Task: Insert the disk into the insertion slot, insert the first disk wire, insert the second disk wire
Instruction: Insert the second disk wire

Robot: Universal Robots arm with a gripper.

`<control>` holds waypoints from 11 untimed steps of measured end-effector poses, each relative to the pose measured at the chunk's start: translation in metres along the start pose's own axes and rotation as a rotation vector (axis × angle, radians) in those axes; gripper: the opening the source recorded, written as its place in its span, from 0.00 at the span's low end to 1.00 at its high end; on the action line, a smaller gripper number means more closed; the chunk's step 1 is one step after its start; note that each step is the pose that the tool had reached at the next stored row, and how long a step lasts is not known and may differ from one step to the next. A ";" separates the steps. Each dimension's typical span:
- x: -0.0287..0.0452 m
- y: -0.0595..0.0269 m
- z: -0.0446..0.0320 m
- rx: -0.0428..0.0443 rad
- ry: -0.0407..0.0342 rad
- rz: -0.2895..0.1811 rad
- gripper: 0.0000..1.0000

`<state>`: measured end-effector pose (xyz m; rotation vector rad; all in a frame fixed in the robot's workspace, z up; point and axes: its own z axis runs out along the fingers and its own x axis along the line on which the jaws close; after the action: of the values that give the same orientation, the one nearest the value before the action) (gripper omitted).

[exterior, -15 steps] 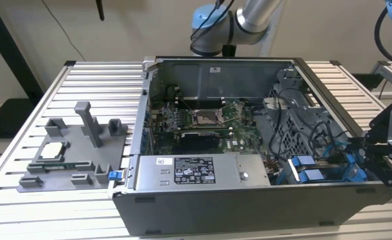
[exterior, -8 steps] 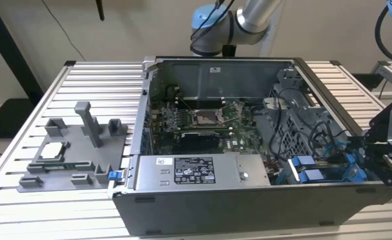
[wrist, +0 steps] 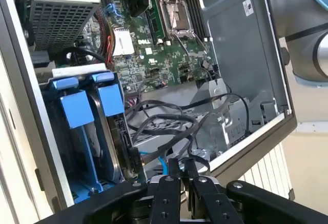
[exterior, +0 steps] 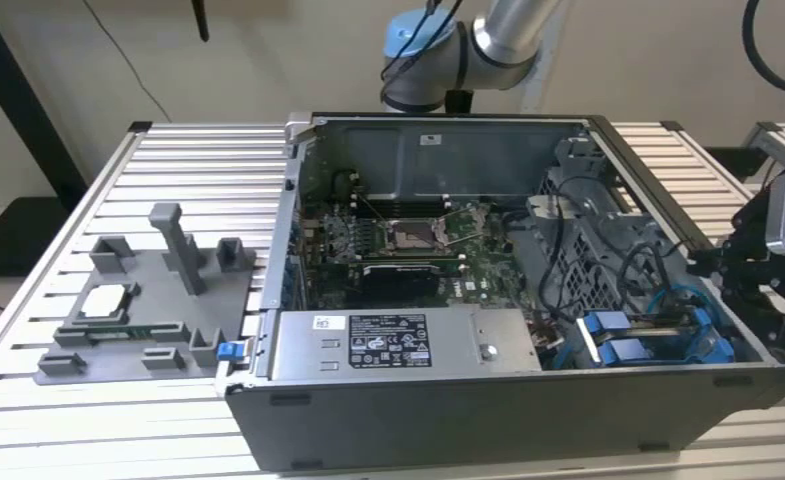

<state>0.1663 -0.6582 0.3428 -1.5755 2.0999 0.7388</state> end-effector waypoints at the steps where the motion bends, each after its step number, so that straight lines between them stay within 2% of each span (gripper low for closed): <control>1: -0.0009 0.0024 -0.0002 0.0003 -0.0002 0.000 0.00; 8: -0.0046 0.0213 -0.0064 0.0009 0.0003 0.000 0.00; 10: -0.0036 0.0277 -0.0072 0.0023 0.0054 0.000 0.00; 11: -0.0028 0.0308 -0.0073 0.0041 0.0117 0.000 0.00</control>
<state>0.1375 -0.6539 0.3553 -1.5817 2.1081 0.7265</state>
